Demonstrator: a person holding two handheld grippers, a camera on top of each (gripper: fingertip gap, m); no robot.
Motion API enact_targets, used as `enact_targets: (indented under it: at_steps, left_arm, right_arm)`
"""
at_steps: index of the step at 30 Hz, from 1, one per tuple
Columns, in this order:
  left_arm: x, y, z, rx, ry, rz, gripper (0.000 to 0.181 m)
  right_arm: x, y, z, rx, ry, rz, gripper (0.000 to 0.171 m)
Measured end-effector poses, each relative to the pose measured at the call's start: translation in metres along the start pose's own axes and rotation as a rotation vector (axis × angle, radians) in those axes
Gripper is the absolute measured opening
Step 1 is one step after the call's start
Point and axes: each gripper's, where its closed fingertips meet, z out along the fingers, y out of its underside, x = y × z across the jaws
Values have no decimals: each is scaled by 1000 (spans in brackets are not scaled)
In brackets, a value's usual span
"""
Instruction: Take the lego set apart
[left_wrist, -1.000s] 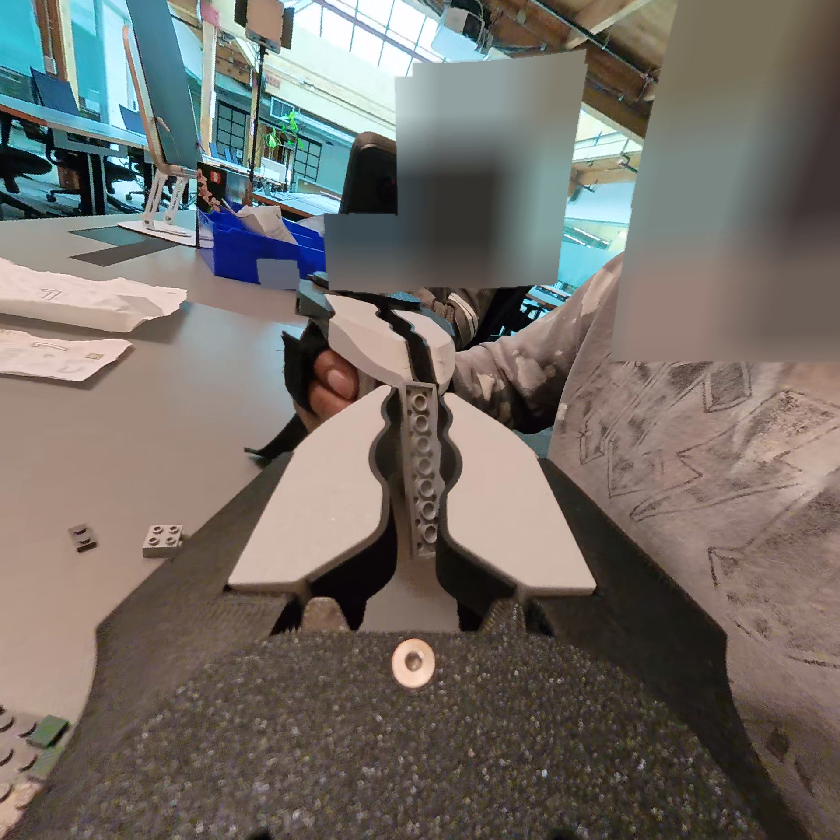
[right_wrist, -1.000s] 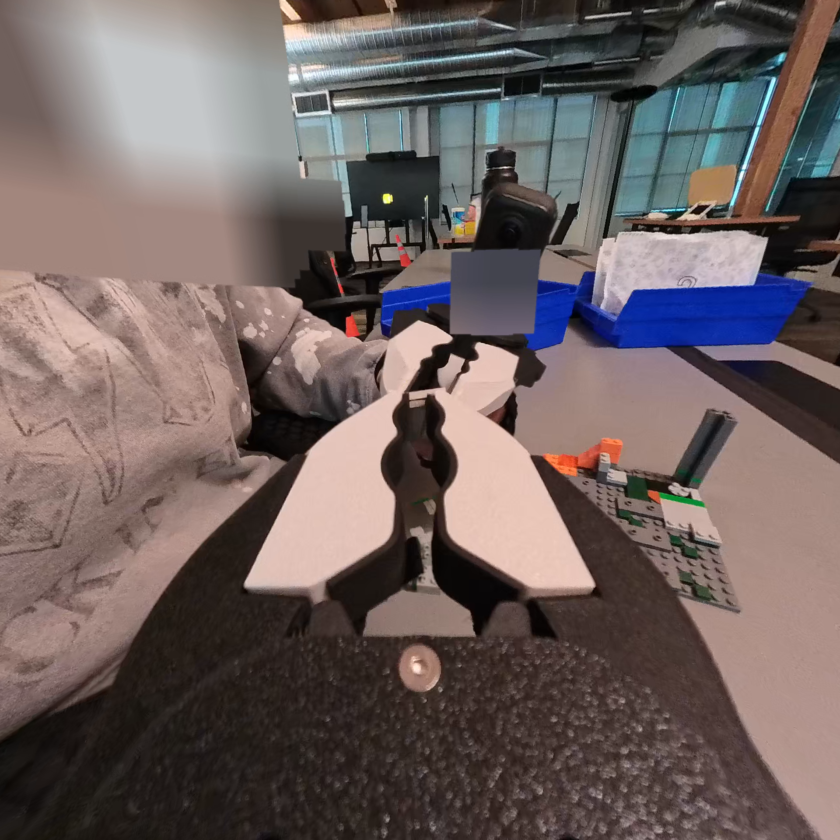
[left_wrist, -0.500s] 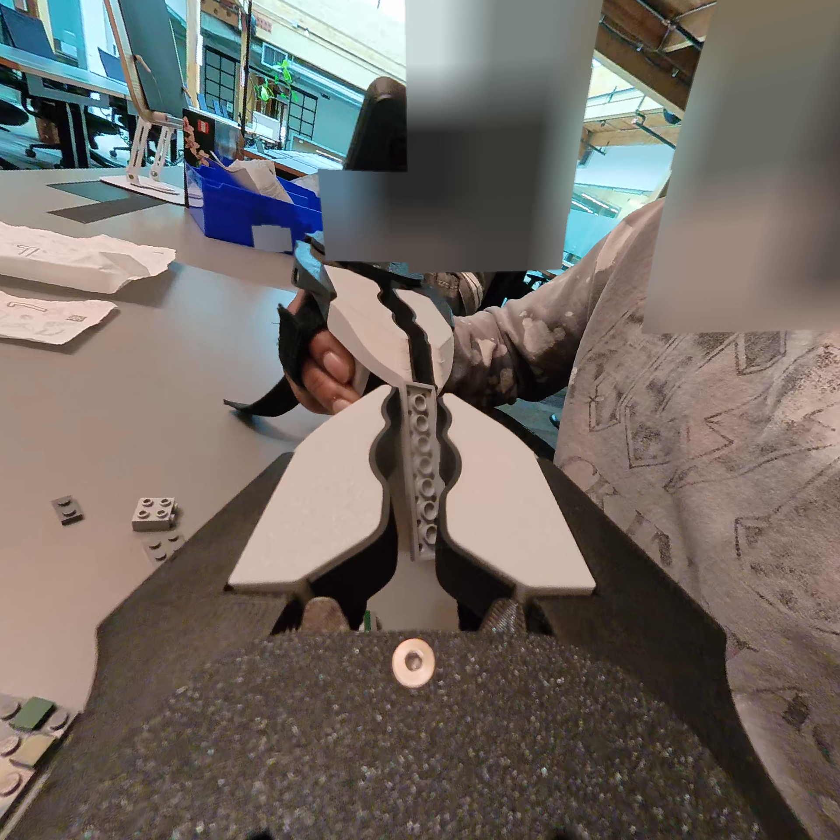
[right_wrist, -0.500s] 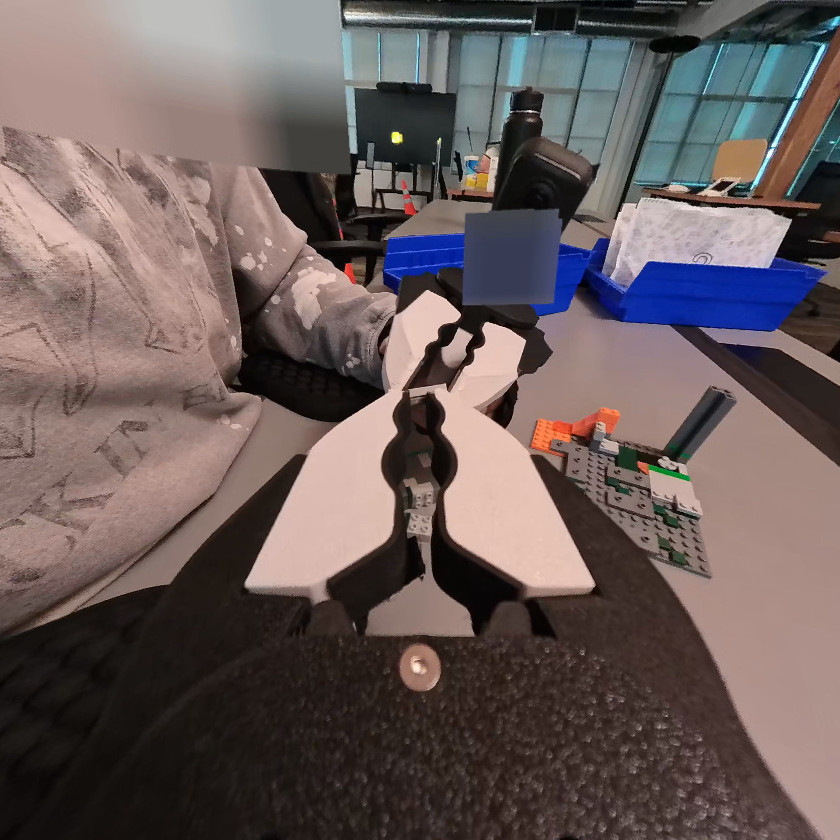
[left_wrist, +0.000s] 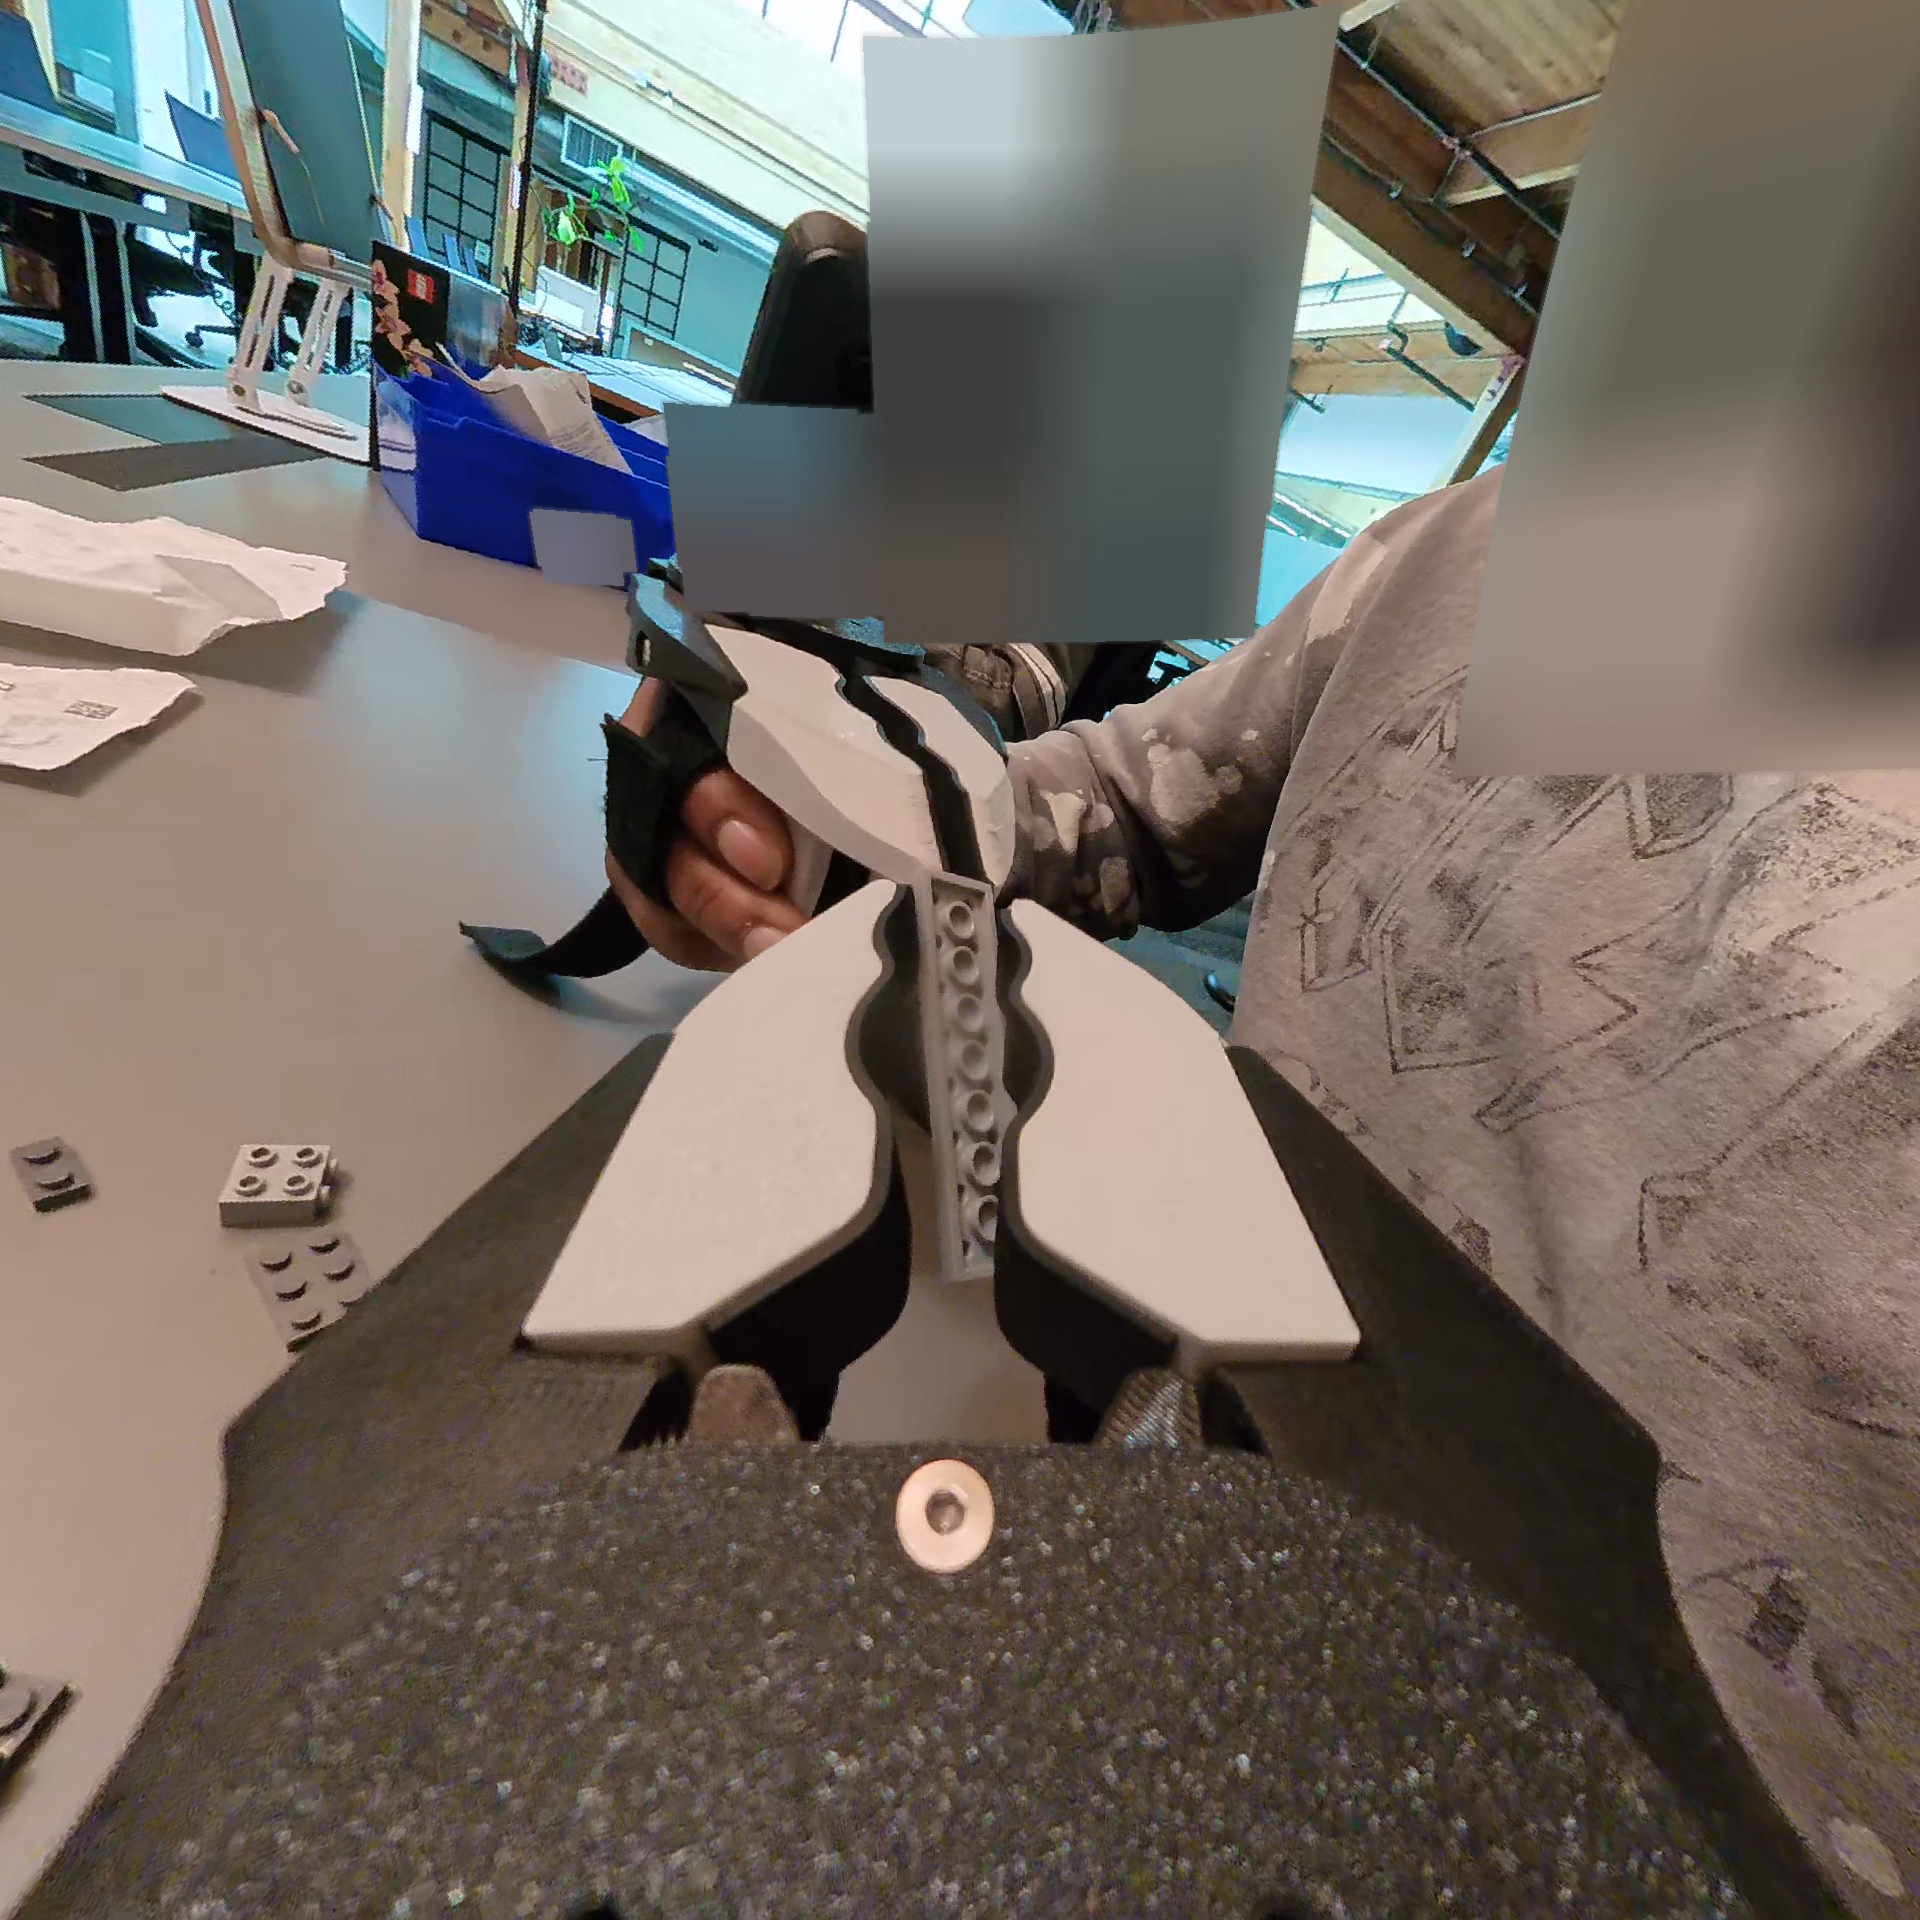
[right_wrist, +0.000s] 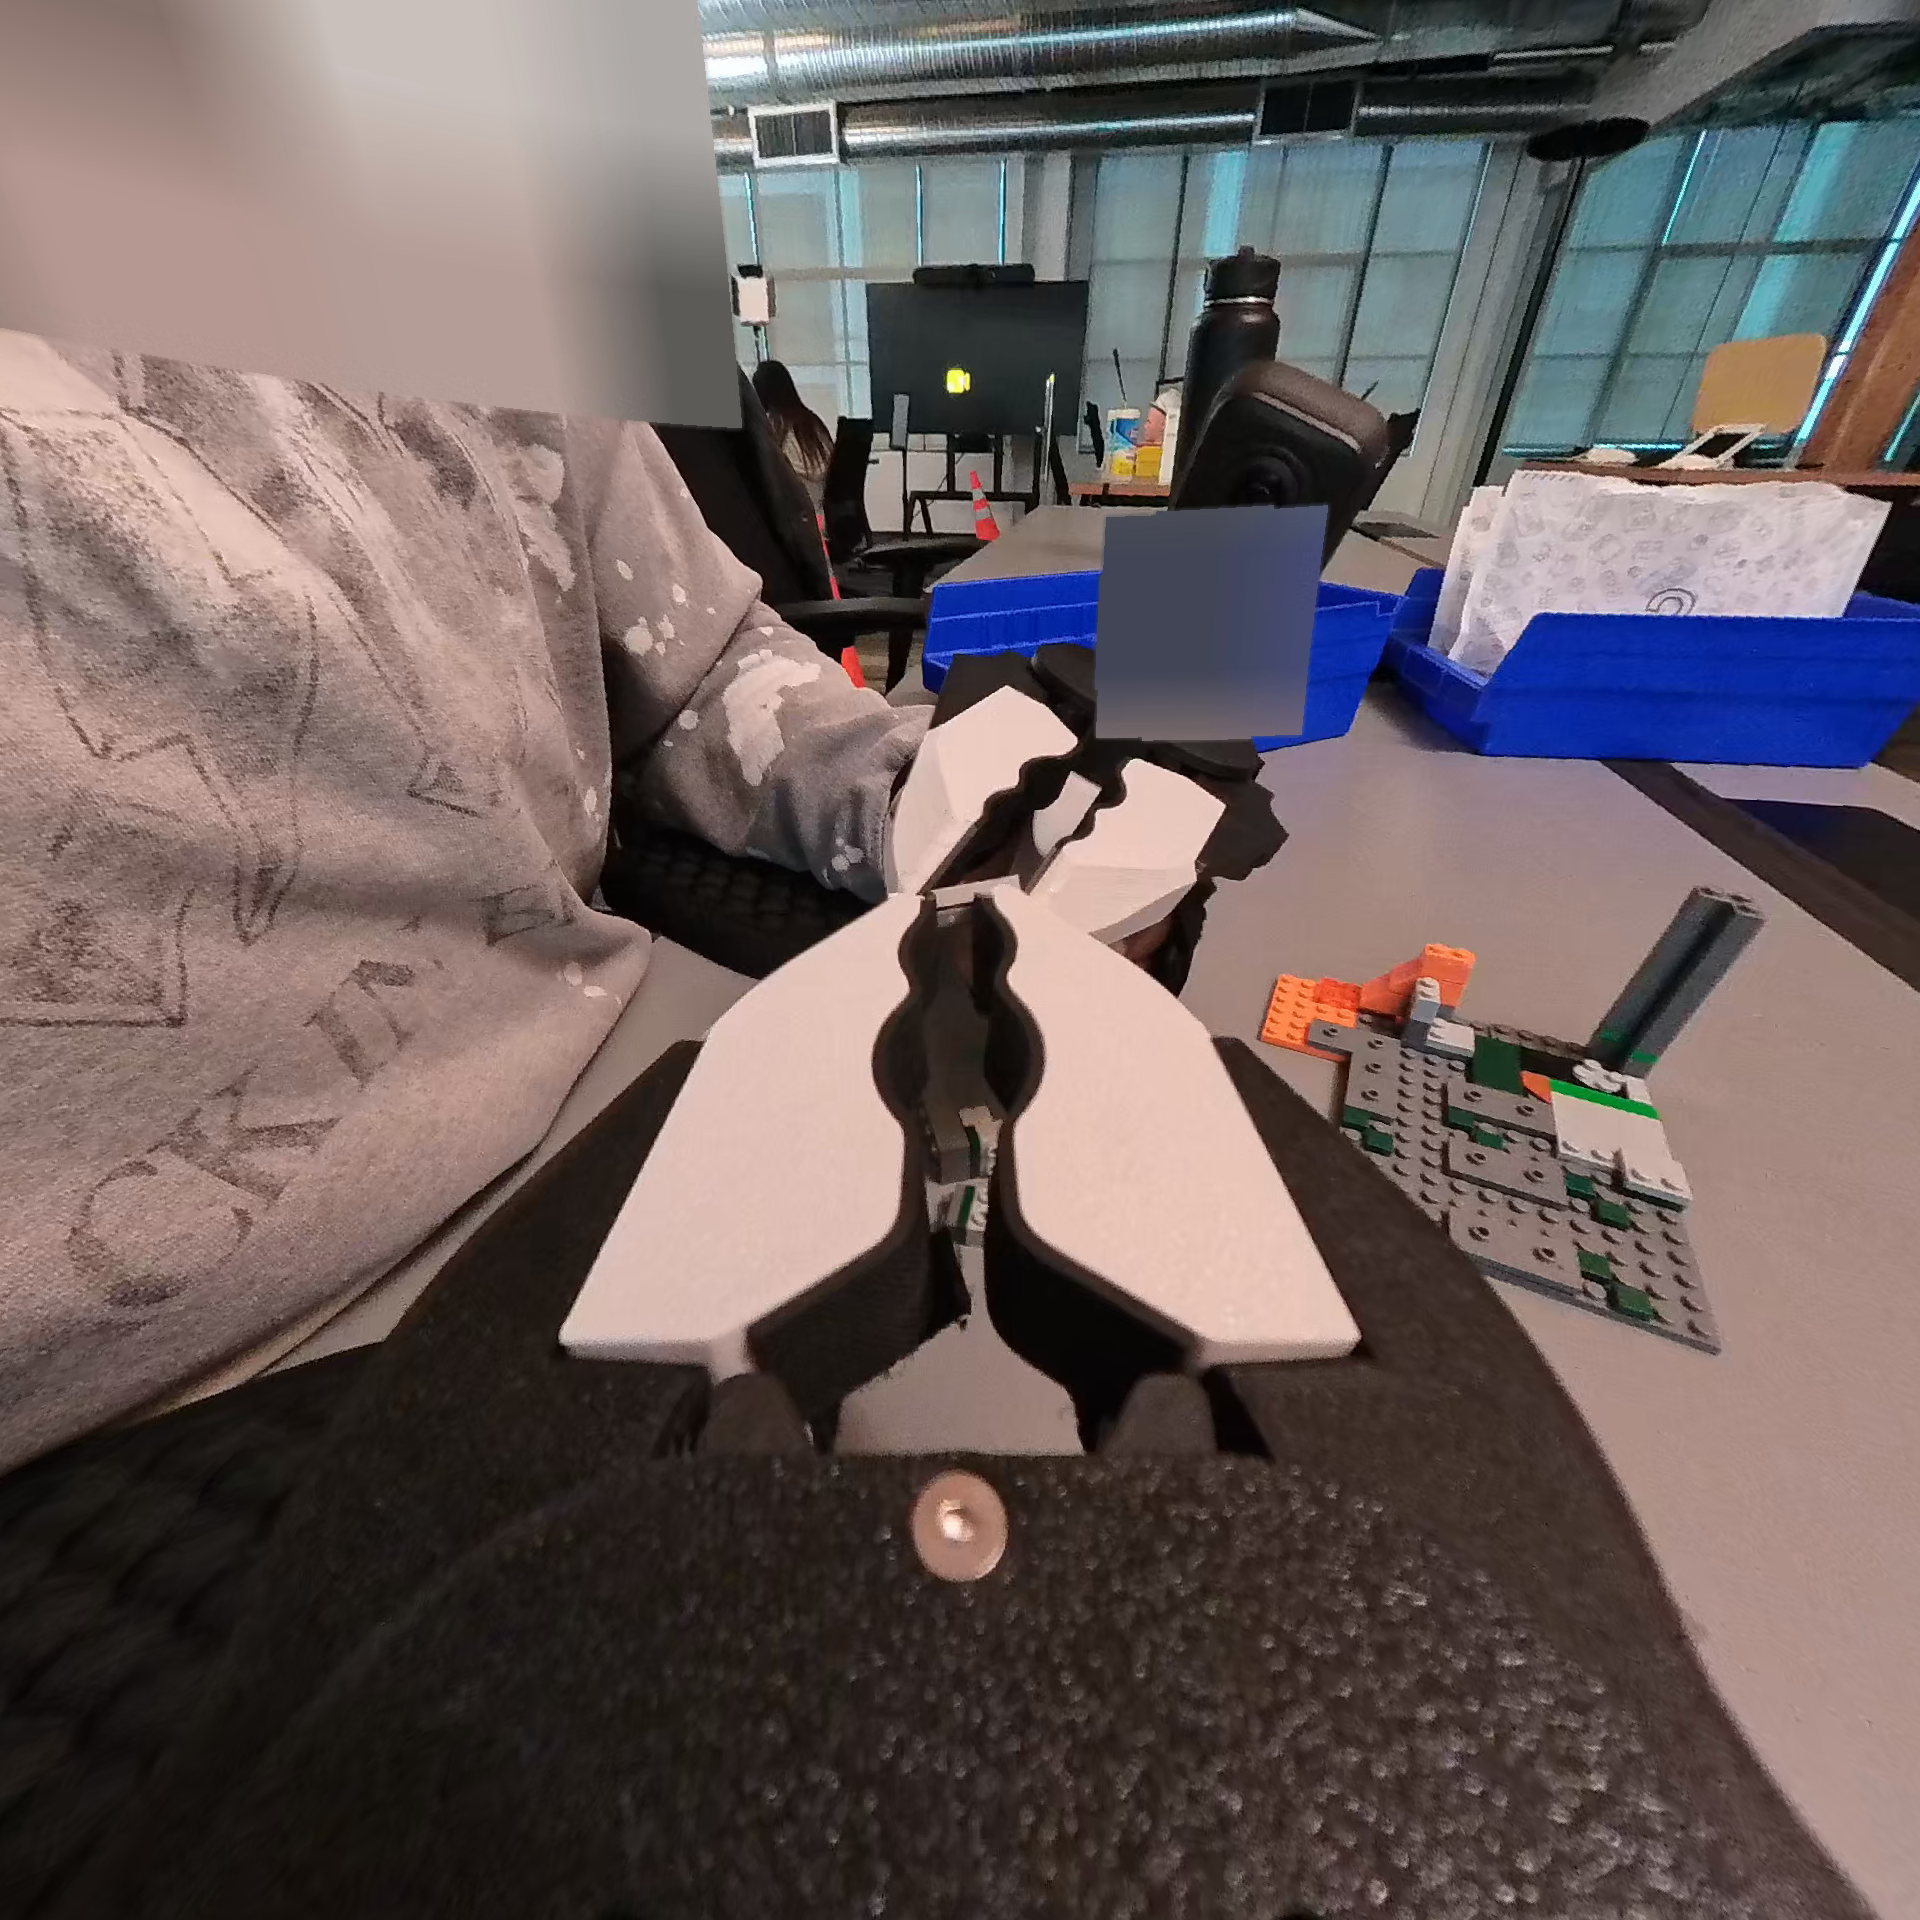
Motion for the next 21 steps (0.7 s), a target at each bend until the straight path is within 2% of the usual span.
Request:
enact_targets:
  at_steps: [4,5,6,7,9,13,15,18,21]
  left_arm:
    - [3,-9,-4,65,31,-11,10]
    - [11,-42,-22,263,96,-47,8]
    - [5,-50,-35,288,66,-45,8]
    - [-1,-38,-31,220,-9,17,8]
    - [9,-21,-11,139,36,17,9]
    - [8,-31,-18,181,45,33,10]
    - [8,-26,-17,165,47,34,11]
    - [8,-23,-14,152,57,37,10]
    - [8,-23,-13,157,45,72,11]
  right_arm:
    - [3,2,-2,-6,12,10,6]
    - [7,10,-6,-41,34,21,0]
    - [6,8,-8,-10,32,42,0]
    - [3,1,-5,22,23,42,0]
    - [11,2,-4,6,71,10,0]
    - [8,-14,-9,50,101,-37,0]
    - [6,-21,-5,49,132,-81,9]
    - [6,-25,3,6,199,-185,10]
    - [6,-17,7,3,199,-134,10]
